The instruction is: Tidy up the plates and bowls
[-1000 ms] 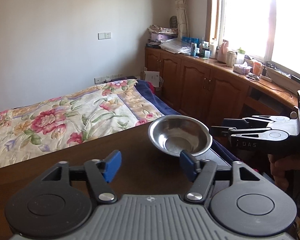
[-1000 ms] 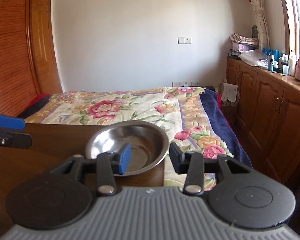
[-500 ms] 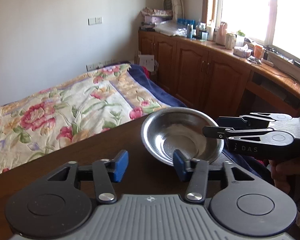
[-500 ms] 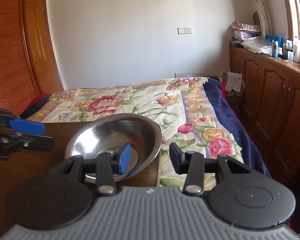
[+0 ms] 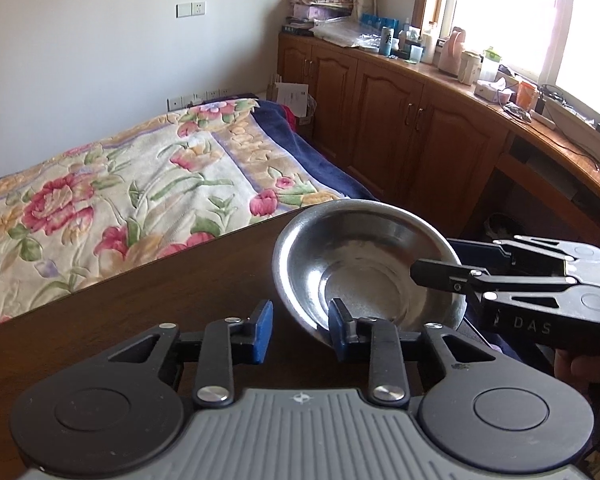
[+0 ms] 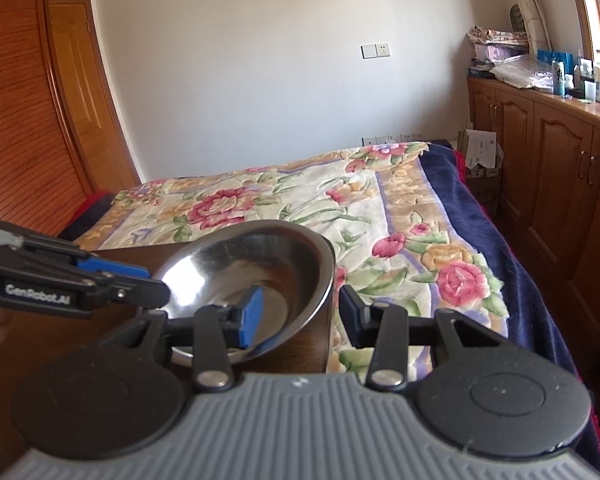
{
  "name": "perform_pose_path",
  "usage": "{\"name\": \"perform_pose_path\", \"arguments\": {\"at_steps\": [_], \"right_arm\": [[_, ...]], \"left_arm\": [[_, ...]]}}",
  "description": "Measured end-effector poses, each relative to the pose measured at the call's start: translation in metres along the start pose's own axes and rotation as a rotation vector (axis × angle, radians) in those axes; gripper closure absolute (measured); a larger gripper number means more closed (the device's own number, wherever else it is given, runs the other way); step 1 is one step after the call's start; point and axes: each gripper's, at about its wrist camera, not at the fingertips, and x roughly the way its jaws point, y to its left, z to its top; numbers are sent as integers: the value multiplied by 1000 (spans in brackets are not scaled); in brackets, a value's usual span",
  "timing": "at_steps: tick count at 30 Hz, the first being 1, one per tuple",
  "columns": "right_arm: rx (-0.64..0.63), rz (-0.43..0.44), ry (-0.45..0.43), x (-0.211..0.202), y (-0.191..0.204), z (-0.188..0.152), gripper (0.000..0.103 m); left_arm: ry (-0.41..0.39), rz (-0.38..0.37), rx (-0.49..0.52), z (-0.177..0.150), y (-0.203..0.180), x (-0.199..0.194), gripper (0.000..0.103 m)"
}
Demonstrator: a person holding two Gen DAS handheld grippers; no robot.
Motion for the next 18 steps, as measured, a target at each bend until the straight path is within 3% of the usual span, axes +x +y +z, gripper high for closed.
{"name": "perform_pose_path", "arguments": {"at_steps": [7,12,18], "right_arm": [[-1,4,14,3,4,-3,65],[0,-2,21,2,4,-3,76],[-5,-5,13,-3,9,0,76]], "left_arm": [[21,-12,-11,1,0,6,75],[18,-7,-18,2,1,1,80],[-1,-12,-19,4,0,-13,80]]}}
